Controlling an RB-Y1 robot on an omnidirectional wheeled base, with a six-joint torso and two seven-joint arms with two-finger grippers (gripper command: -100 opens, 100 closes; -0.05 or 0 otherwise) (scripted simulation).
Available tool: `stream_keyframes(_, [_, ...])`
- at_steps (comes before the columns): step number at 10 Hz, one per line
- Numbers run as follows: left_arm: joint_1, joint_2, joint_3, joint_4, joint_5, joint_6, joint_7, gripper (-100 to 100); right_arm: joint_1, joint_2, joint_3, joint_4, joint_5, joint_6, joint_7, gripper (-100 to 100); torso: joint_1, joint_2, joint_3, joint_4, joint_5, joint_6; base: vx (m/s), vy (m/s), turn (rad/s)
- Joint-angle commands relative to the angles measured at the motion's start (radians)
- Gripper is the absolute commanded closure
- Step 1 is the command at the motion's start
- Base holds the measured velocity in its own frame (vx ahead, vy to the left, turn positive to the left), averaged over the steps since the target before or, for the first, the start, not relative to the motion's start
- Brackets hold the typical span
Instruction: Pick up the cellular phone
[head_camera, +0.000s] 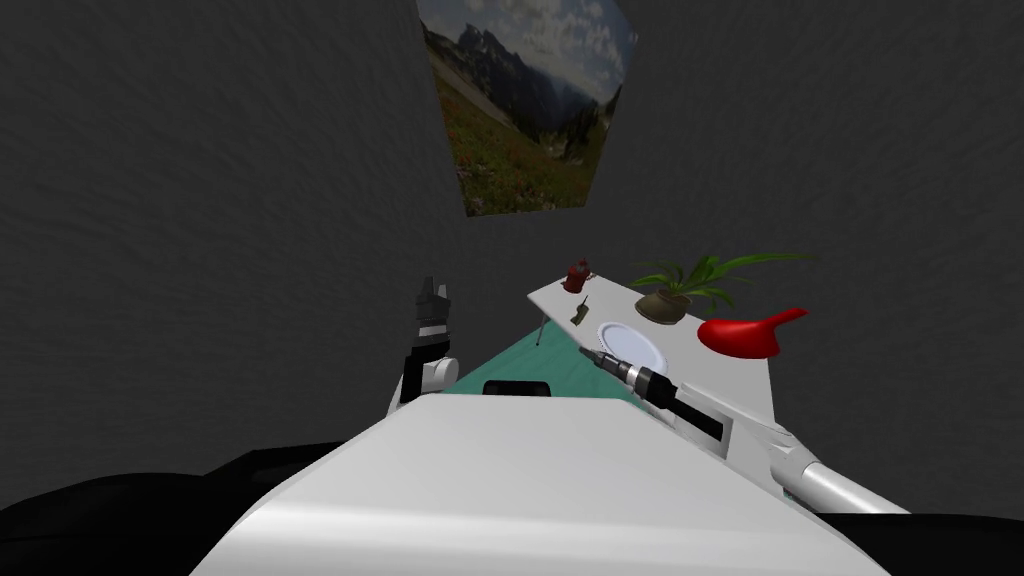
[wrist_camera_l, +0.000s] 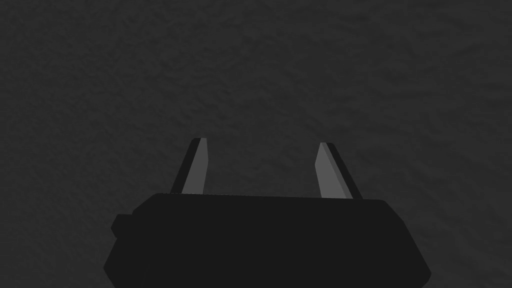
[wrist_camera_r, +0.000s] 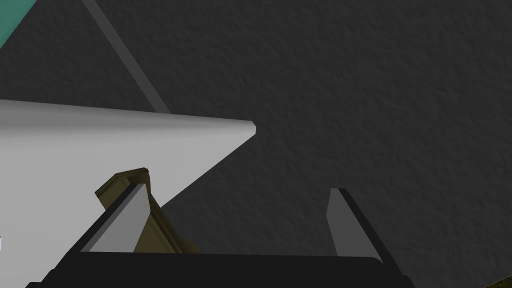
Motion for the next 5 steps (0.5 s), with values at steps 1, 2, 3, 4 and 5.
stream_keyframes(1, [0.000, 0.000, 0.000, 0.000, 0.000, 0.000, 0.000, 0, 0.006, -0.036, -0.002, 0.005, 0.003, 0.001, -0.004, -100, 0.000, 0.000, 0.000, 0.000, 0.000, 0.000, 0.006, 0.007, 0.107])
stream_keyframes(2, [0.000, 0.000, 0.000, 0.000, 0.000, 0.000, 0.000, 0, 0.006, -0.074, 0.002, 0.034, 0.013, -0.003, -0.009, -100, 0.000, 0.000, 0.000, 0.000, 0.000, 0.000, 0.009, 0.012, 0.165])
stream_keyframes(3, [0.000, 0.000, 0.000, 0.000, 0.000, 0.000, 0.000, 0, 0.006, -0.082, 0.002, 0.034, 0.013, -0.003, -0.009, -100, 0.000, 0.000, 0.000, 0.000, 0.000, 0.000, 0.010, 0.008, 0.110])
stream_keyframes(4, [0.000, 0.000, 0.000, 0.000, 0.000, 0.000, 0.000, 0, 0.006, -0.123, 0.006, 0.063, 0.024, -0.008, -0.014, -100, 0.000, 0.000, 0.000, 0.000, 0.000, 0.000, 0.014, 0.017, 0.216])
stream_keyframes(5, [0.000, 0.000, 0.000, 0.000, 0.000, 0.000, 0.000, 0, 0.007, -0.151, 0.009, 0.092, 0.033, -0.013, -0.019, -100, 0.001, -0.001, 0.000, 0.000, 0.000, 0.000, 0.028, 0.020, 0.273])
